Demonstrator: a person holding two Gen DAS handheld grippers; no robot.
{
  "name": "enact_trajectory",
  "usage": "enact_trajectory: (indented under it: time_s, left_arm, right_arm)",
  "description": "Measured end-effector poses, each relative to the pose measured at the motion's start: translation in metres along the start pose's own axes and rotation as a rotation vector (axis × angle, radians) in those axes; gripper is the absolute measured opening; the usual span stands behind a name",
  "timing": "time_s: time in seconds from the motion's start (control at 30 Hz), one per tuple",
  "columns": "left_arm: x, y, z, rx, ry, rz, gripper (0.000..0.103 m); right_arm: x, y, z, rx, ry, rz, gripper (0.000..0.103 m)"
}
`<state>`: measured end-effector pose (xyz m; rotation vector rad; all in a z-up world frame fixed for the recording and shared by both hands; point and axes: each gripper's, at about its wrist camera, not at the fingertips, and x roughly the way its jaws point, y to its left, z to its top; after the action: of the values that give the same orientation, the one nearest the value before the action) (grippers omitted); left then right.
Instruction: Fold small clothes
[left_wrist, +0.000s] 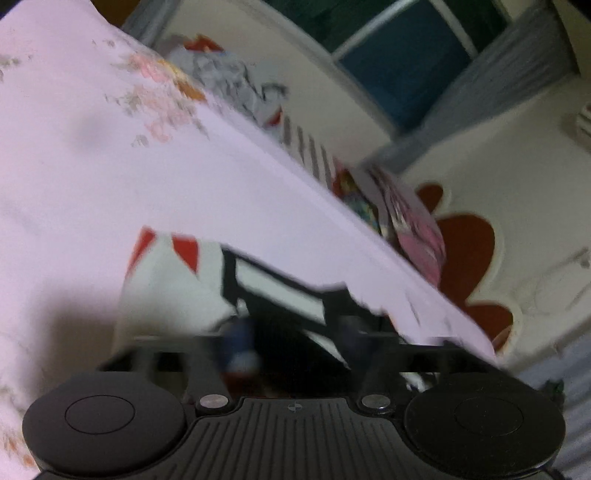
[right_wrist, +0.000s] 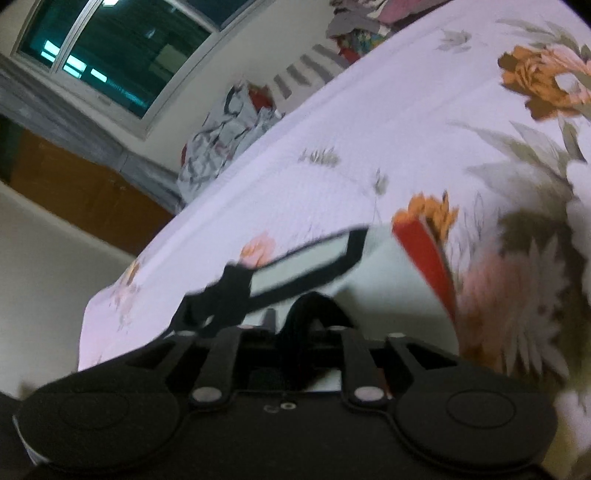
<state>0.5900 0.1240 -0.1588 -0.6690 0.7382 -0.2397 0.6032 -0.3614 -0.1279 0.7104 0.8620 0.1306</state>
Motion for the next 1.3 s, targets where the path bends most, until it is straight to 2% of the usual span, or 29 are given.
enact_trajectory:
  time_s: [0.03, 0.1, 0.13, 0.2, 0.27, 0.47, 0.53, 0.57, 0.6, 0.63, 0.67, 0.77, 0.83, 0.87, 0.97, 1.0, 1.13, 1.17, 1.23, 1.27, 1.3]
  left_arm:
    - [0.001, 0.0, 0.002, 0.008, -0.025, 0.008, 0.082]
    - [0.001, 0.003, 0.01, -0.009, -0.031, -0.021, 0.082]
    - [0.002, 0.003, 0.013, 0.003, -0.028, -0.017, 0.082]
    - [0.003, -0.003, 0.017, 0.09, -0.009, 0.005, 0.082]
    - [0.01, -0.011, 0.018, 0.189, 0.033, 0.04, 0.082]
    - [0.043, -0.045, 0.007, 0.514, 0.162, 0.194, 0.054]
    - [0.052, -0.054, -0.005, 0.619, 0.171, 0.265, 0.046]
    - [0.053, -0.055, -0.008, 0.648, 0.158, 0.279, 0.033]
    - [0.052, -0.058, -0.011, 0.672, 0.136, 0.291, 0.003]
    - [0.047, -0.06, -0.011, 0.666, 0.109, 0.279, 0.003]
    - [0.039, -0.061, -0.01, 0.647, 0.074, 0.271, 0.003]
    - [0.012, -0.063, -0.007, 0.624, -0.072, 0.287, 0.003]
    - [0.004, -0.06, -0.003, 0.601, -0.118, 0.312, 0.003]
    - [0.007, -0.057, -0.001, 0.594, -0.106, 0.321, 0.003]
    - [0.036, -0.046, -0.005, 0.612, -0.004, 0.402, 0.003]
    - [0.039, -0.043, -0.007, 0.605, -0.01, 0.412, 0.003]
    - [0.035, -0.047, -0.009, 0.625, -0.019, 0.422, 0.004]
    - [0.036, -0.048, -0.009, 0.631, -0.013, 0.421, 0.006]
    - [0.034, -0.059, -0.01, 0.644, -0.016, 0.445, 0.033]
    - [0.026, -0.066, -0.011, 0.656, -0.052, 0.447, 0.057]
    - [0.022, -0.073, -0.012, 0.666, -0.094, 0.432, 0.064]
  right_arm:
    - [0.001, 0.0, 0.003, 0.001, -0.014, -0.003, 0.026]
    - [-0.003, 0.001, 0.005, -0.001, -0.06, 0.001, 0.037]
    - [-0.006, 0.003, 0.005, -0.012, -0.081, 0.002, 0.037]
    - [-0.016, 0.005, 0.005, -0.04, -0.127, -0.006, 0.039]
    - [-0.017, 0.006, 0.003, -0.077, -0.116, -0.008, 0.042]
    - [0.016, 0.032, -0.014, -0.373, 0.001, -0.17, 0.042]
    - [0.026, 0.042, -0.026, -0.492, 0.018, -0.229, 0.042]
    - [0.029, 0.047, -0.032, -0.549, 0.018, -0.26, 0.039]
    - [0.031, 0.052, -0.039, -0.617, 0.014, -0.297, 0.025]
    - [0.033, 0.057, -0.043, -0.67, 0.012, -0.325, 0.013]
    - [0.032, 0.06, -0.046, -0.697, 0.009, -0.326, 0.008]
    - [0.016, 0.064, -0.045, -0.73, -0.09, -0.318, 0.007]
    - [0.01, 0.064, -0.039, -0.73, -0.144, -0.327, 0.007]
    - [0.01, 0.062, -0.036, -0.725, -0.155, -0.342, 0.007]
    - [0.033, 0.047, -0.031, -0.704, -0.086, -0.392, 0.007]
    - [0.042, 0.041, -0.033, -0.698, -0.067, -0.41, 0.008]
    - [0.042, 0.044, -0.033, -0.675, -0.086, -0.422, 0.008]
    - [0.042, 0.046, -0.034, -0.68, -0.083, -0.427, 0.012]
    - [0.035, 0.058, -0.034, -0.692, -0.121, -0.445, 0.028]
    - [0.029, 0.064, -0.039, -0.705, -0.153, -0.425, 0.041]
    - [0.024, 0.073, -0.042, -0.717, -0.164, -0.384, 0.039]
